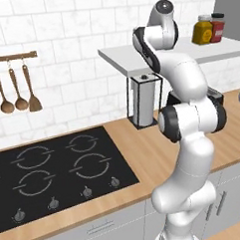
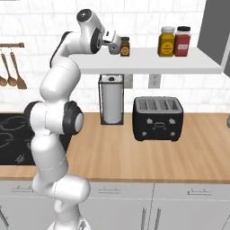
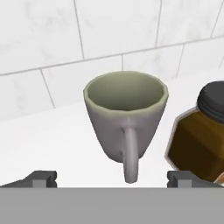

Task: Gather all objects into one cabinet and sort the glasses and bowls to opposite sides.

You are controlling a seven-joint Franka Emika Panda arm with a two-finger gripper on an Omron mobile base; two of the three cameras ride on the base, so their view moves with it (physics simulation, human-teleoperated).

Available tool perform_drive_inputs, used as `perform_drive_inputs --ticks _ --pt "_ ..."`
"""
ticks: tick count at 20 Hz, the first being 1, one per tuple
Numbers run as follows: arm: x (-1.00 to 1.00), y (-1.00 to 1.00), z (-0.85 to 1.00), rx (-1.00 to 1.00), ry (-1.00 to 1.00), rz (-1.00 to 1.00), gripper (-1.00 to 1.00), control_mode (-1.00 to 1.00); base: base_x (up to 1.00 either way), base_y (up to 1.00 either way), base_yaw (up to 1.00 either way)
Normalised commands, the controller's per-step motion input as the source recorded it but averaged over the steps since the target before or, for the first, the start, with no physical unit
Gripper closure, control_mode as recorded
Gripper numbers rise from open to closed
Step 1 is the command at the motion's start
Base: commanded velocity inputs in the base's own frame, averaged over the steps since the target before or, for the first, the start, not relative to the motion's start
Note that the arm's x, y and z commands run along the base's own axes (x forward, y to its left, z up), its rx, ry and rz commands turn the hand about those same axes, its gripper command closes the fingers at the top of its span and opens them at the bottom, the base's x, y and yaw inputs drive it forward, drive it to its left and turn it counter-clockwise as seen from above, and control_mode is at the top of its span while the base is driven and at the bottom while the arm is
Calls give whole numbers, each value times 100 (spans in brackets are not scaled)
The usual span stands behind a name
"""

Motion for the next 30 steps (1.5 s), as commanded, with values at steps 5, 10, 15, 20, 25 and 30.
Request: perform_drive_inputs --ticks 5,10,15,20,25,30 --pt "28 0 -1 0 0 0 -100 -100 0 0 0" --pt "29 -1 -1 0 0 0 -100 -100 0 0 0" --pt "38 -4 -4 0 1 0 -100 -100 0 0 0" --pt "27 -9 -3 0 2 0 -100 -100 0 0 0" --pt "6 -14 -5 0 1 0 -100 -100 0 0 0" --pt "0 -2 -12 0 0 0 100 -100 0 0 0"
